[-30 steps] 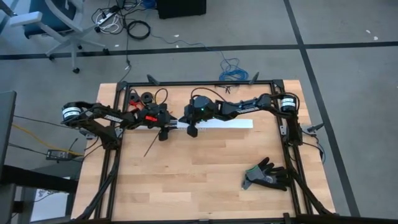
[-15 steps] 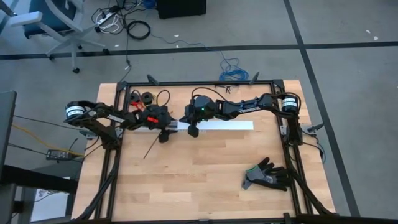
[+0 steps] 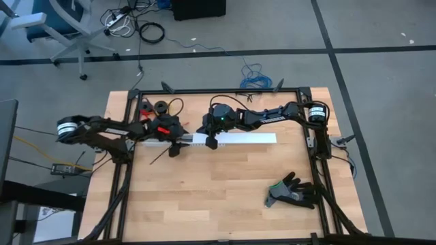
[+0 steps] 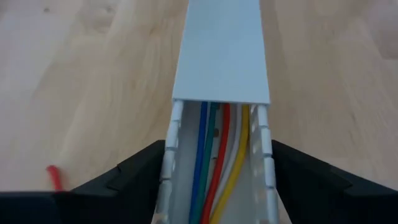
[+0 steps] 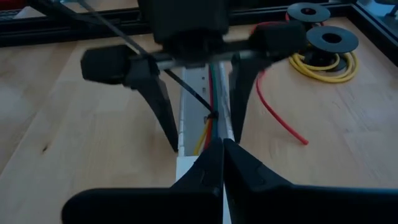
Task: Ziptie cables
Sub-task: Close the white cable duct
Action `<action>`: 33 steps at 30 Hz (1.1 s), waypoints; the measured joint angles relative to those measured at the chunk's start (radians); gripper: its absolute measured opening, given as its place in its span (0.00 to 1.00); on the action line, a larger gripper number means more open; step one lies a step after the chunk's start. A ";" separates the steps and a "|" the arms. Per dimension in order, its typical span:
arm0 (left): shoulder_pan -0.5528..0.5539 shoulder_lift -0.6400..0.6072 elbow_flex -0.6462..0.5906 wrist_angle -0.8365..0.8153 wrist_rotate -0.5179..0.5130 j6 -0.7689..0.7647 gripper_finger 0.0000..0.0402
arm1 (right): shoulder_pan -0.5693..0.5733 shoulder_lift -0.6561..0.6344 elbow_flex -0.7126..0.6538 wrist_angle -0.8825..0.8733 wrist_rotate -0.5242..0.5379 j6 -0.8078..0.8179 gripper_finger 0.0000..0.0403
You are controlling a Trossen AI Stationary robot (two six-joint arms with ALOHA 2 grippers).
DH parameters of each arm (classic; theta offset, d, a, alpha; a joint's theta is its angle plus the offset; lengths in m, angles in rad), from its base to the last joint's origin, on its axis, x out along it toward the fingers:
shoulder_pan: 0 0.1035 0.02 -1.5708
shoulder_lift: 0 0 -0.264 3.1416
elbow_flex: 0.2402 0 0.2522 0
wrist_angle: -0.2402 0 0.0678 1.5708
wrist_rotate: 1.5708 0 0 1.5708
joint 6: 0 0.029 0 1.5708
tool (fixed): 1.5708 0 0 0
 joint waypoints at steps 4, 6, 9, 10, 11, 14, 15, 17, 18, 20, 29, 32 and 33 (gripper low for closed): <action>0.000 -0.079 0.000 -0.083 -0.019 0.018 0.71 | 0.000 0.000 0.000 -0.002 0.000 0.007 0.00; 0.000 -0.100 -0.012 -0.089 -0.022 0.032 0.71 | 0.000 0.000 0.000 -0.003 0.000 0.007 0.00; 0.000 -0.100 -0.045 -0.074 -0.035 0.033 0.71 | 0.000 0.000 0.000 -0.009 0.000 0.007 0.00; 0.000 -0.104 -0.058 -0.068 -0.042 0.027 0.71 | 0.000 0.000 0.000 -0.010 0.000 0.007 0.00; 0.001 -0.105 -0.074 -0.047 -0.044 0.015 0.71 | 0.000 0.000 0.000 -0.013 0.000 0.007 0.00; 0.000 -0.104 -0.125 0.068 -0.046 -0.018 0.71 | 0.000 0.000 0.000 -0.018 0.000 0.008 0.00; 0.000 -0.103 -0.141 0.109 -0.046 -0.025 0.71 | 0.000 0.000 0.000 -0.018 0.000 0.008 0.00; 0.000 -0.103 -0.166 0.182 -0.047 -0.032 0.71 | 0.000 0.000 0.000 -0.019 0.000 0.008 0.00; 0.000 -0.103 -0.176 0.210 -0.047 -0.035 0.71 | 0.000 0.000 0.000 -0.019 0.000 0.008 0.00; 0.000 -0.104 -0.191 0.240 -0.049 -0.028 0.71 | 0.000 0.000 0.001 -0.019 0.000 0.009 0.00; 0.000 -0.050 -0.198 0.311 -0.060 -0.013 0.66 | 0.000 0.000 0.001 -0.020 0.000 0.009 0.00; 0.000 -0.006 -0.198 0.381 -0.058 -0.014 0.63 | 0.000 0.000 0.001 -0.031 0.000 0.009 0.00; 0.000 0.009 -0.198 0.405 -0.055 -0.015 0.62 | 0.000 0.000 0.001 -0.039 0.000 0.008 0.00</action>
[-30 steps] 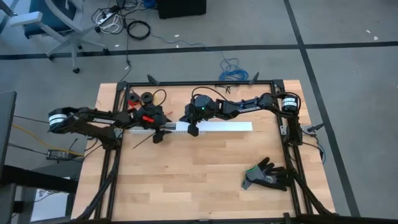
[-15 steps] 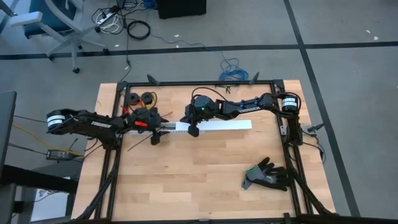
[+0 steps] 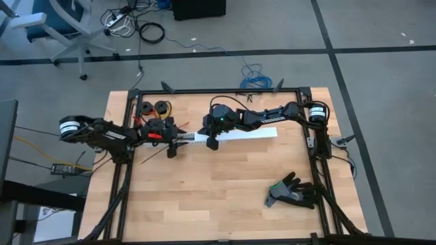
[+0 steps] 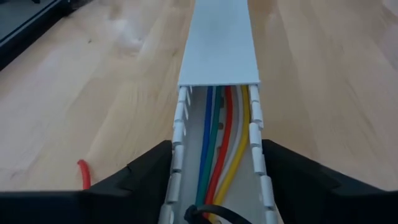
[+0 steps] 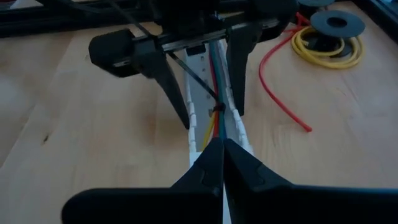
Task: Ziptie cables
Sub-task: Close the white cable duct
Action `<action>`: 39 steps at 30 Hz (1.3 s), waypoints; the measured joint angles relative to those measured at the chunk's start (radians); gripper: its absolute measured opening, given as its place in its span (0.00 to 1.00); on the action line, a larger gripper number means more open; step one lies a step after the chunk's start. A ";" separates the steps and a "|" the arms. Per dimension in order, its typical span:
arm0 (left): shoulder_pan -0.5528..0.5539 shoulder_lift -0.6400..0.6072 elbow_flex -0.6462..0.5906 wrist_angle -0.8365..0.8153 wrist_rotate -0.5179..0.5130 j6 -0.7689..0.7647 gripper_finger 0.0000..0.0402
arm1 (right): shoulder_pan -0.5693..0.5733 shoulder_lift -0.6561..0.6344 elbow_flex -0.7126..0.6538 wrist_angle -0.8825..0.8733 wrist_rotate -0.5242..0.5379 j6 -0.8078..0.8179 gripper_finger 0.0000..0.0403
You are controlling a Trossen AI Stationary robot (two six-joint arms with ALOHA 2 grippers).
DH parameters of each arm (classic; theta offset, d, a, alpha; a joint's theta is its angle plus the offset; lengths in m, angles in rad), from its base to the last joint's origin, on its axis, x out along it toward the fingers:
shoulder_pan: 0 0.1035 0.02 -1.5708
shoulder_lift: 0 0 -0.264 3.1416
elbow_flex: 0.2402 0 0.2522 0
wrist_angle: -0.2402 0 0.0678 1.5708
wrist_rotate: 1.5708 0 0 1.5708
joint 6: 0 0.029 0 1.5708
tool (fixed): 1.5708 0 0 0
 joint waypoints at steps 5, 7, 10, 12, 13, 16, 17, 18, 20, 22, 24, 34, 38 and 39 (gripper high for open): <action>0.000 0.072 0.039 0.039 0.004 -0.001 0.60 | 0.000 -0.056 -0.003 -0.171 0.099 -0.033 0.00; 0.000 0.111 0.070 0.045 0.008 -0.001 0.60 | -0.002 -0.106 -0.028 -0.233 0.121 -0.056 0.00; -0.001 0.169 0.123 0.047 0.018 -0.001 0.60 | -0.002 -0.195 -0.099 -0.269 0.167 -0.066 0.00; -0.001 0.209 0.162 0.046 0.038 0.001 0.59 | -0.002 -0.277 -0.176 -0.267 0.204 -0.058 0.00; 0.000 0.226 0.182 0.044 0.052 0.001 0.59 | -0.005 -0.321 -0.220 -0.259 0.215 -0.048 0.00; -0.003 0.282 0.241 0.044 0.078 0.002 0.59 | -0.017 -0.445 -0.366 -0.244 0.238 -0.006 0.00; -0.003 0.302 0.260 0.043 0.086 0.002 0.59 | -0.021 -0.483 -0.414 -0.233 0.240 0.009 0.00; -0.003 0.323 0.285 0.043 0.098 0.002 0.59 | -0.027 -0.522 -0.458 -0.220 0.242 0.028 0.00; -0.004 0.366 0.333 0.044 0.109 0.001 0.59 | -0.034 -0.588 -0.540 -0.178 0.239 0.069 0.00; -0.010 0.412 0.385 0.041 0.110 -0.005 0.59 | -0.039 -0.625 -0.602 -0.122 0.223 0.097 0.00; -0.017 0.456 0.437 0.046 0.108 -0.007 0.59 | -0.039 -0.637 -0.639 -0.069 0.211 0.106 0.00; -0.041 0.543 0.556 0.026 0.113 -0.031 0.59 | -0.063 -0.427 -0.639 0.057 0.140 0.108 0.00; -0.041 0.543 0.561 0.018 0.114 -0.026 0.59 | -0.072 -0.266 -0.563 0.199 0.068 0.101 0.00; -0.041 0.543 0.561 0.016 0.114 -0.026 0.59 | -0.074 -0.236 -0.529 0.228 0.056 0.094 0.00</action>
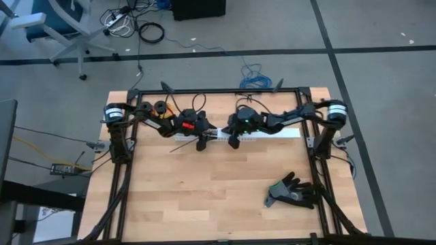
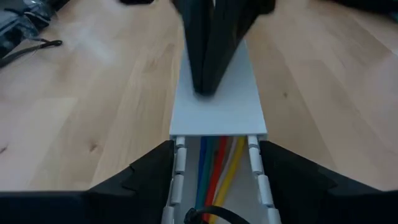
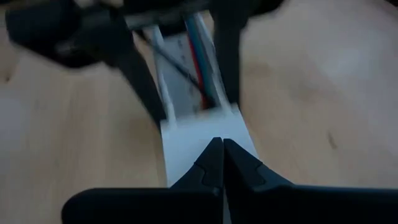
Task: Ziptie cables
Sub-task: Close the white cable duct
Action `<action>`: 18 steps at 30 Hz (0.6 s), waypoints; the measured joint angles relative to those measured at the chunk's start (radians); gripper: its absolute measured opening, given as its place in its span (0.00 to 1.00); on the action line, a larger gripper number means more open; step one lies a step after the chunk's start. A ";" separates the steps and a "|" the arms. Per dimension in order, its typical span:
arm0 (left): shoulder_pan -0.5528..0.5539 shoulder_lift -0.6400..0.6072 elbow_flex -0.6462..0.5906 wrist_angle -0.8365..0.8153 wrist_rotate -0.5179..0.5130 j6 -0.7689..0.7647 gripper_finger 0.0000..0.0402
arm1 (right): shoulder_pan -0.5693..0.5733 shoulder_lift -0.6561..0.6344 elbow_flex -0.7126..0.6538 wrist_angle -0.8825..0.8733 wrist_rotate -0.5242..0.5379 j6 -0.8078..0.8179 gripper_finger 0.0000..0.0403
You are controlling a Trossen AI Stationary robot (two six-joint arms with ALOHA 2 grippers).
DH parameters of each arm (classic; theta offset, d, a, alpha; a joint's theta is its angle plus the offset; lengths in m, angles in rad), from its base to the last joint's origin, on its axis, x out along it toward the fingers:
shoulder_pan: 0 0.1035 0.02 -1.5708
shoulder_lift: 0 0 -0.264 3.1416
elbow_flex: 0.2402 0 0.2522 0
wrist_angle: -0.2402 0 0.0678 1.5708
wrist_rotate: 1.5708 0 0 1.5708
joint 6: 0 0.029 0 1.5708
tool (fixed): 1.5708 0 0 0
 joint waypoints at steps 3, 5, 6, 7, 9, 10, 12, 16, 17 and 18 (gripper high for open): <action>0.000 0.000 0.002 -0.005 -0.009 0.001 0.59 | 0.001 0.057 0.070 0.013 -0.015 -0.050 0.00; 0.000 0.000 0.004 -0.008 -0.010 -0.001 0.59 | 0.001 0.054 0.094 0.020 -0.013 -0.079 0.00; 0.000 -0.001 0.004 -0.013 -0.010 -0.007 0.59 | 0.001 0.041 0.093 0.022 -0.009 -0.089 0.00; 0.000 -0.002 0.004 -0.016 -0.010 -0.015 0.59 | 0.001 0.023 0.092 0.021 -0.008 -0.100 0.00; 0.000 -0.002 0.004 -0.018 -0.015 -0.022 0.60 | 0.002 -0.014 0.094 0.040 -0.007 -0.111 0.00; 0.000 -0.002 0.004 -0.018 -0.017 -0.022 0.60 | 0.002 -0.035 0.094 0.030 -0.007 -0.112 0.00; 0.000 -0.002 0.004 -0.019 -0.017 -0.021 0.62 | 0.005 -0.060 0.094 0.011 -0.007 -0.112 0.00; -0.005 -0.002 0.004 -0.022 -0.019 0.000 0.67 | 0.017 -0.095 0.093 0.005 -0.006 -0.114 0.00; -0.005 -0.006 0.004 -0.025 -0.019 -0.005 0.68 | 0.019 -0.102 0.094 0.009 -0.006 -0.115 0.00; -0.005 -0.011 0.003 -0.029 -0.016 -0.012 0.68 | 0.020 -0.108 0.094 0.004 -0.006 -0.115 0.00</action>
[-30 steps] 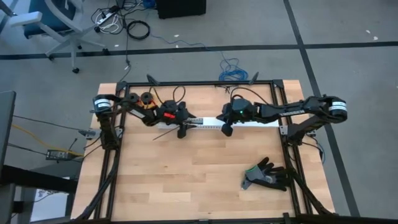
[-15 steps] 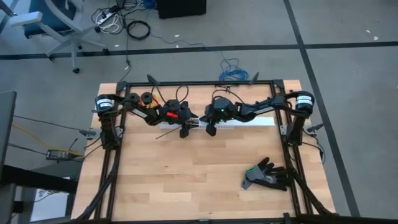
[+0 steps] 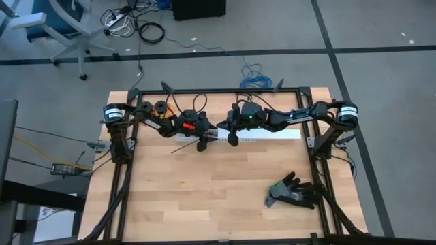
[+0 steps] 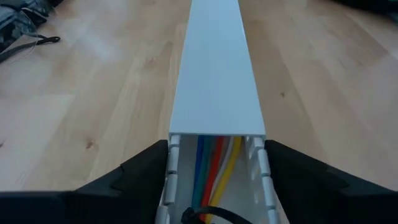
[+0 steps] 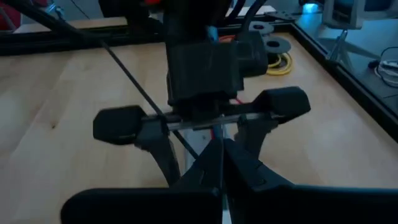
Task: Ziptie cables
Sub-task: Close the white cable duct
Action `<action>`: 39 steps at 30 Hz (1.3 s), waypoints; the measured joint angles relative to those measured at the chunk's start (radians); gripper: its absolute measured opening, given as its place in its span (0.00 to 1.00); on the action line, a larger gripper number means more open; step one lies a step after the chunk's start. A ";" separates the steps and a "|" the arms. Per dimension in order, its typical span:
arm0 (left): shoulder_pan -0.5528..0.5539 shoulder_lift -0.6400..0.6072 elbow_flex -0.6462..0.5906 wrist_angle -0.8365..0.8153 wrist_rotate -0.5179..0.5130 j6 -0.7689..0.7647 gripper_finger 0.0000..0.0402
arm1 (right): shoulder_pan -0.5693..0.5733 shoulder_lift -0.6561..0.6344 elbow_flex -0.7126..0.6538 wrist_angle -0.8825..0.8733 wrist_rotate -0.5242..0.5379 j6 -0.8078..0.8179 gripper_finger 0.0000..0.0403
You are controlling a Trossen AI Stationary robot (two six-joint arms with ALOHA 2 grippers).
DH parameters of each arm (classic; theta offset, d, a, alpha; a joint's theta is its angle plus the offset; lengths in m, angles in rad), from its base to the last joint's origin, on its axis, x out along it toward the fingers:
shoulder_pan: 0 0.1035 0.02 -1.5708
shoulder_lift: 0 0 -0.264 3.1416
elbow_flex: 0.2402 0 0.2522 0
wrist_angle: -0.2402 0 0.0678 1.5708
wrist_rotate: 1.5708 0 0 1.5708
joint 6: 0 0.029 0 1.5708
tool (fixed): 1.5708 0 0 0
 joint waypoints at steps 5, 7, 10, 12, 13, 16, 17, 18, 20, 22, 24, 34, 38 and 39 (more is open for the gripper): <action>0.001 -0.064 -0.002 -0.037 0.017 0.013 0.69 | -0.002 -0.015 0.000 0.013 0.008 0.016 0.00; 0.006 -0.104 -0.002 -0.092 0.020 0.036 0.69 | -0.002 -0.017 0.000 0.006 0.020 0.024 0.00; 0.011 -0.161 -0.003 -0.198 0.020 0.060 0.69 | 0.002 -0.016 0.000 0.000 0.028 0.031 0.00; 0.013 -0.199 -0.008 -0.252 0.020 0.081 0.69 | 0.002 -0.016 0.000 -0.004 0.028 0.034 0.00; 0.013 -0.215 -0.018 -0.258 0.020 0.088 0.69 | 0.002 -0.016 0.000 -0.007 0.030 0.041 0.00; 0.013 -0.237 -0.069 -0.254 0.020 0.087 0.69 | 0.002 -0.016 0.000 -0.007 0.030 0.047 0.00; 0.013 -0.242 -0.088 -0.241 0.016 0.085 0.69 | 0.002 -0.016 0.000 -0.014 0.030 0.048 0.00; 0.013 -0.244 -0.106 -0.217 0.009 0.082 0.69 | 0.003 -0.016 0.000 -0.018 0.030 0.049 0.00; 0.013 -0.245 -0.147 -0.154 0.007 0.056 0.69 | 0.003 -0.016 0.000 -0.023 0.030 0.051 0.00; 0.013 -0.245 -0.185 -0.100 0.006 0.036 0.69 | 0.003 -0.016 0.000 -0.027 0.030 0.057 0.00; 0.013 -0.245 -0.209 -0.046 0.001 0.037 0.69 | 0.003 -0.016 0.000 -0.027 0.030 0.057 0.00; 0.013 -0.242 -0.230 -0.023 -0.123 0.068 0.69 | 0.009 -0.016 0.000 -0.027 0.030 0.075 0.00; 0.013 -0.228 -0.230 -0.014 -0.111 0.069 0.69 | 0.011 -0.016 0.000 -0.027 0.030 0.075 0.00; 0.013 -0.220 -0.229 -0.006 -0.111 0.070 0.69 | 0.012 -0.016 0.000 -0.027 0.030 0.076 0.00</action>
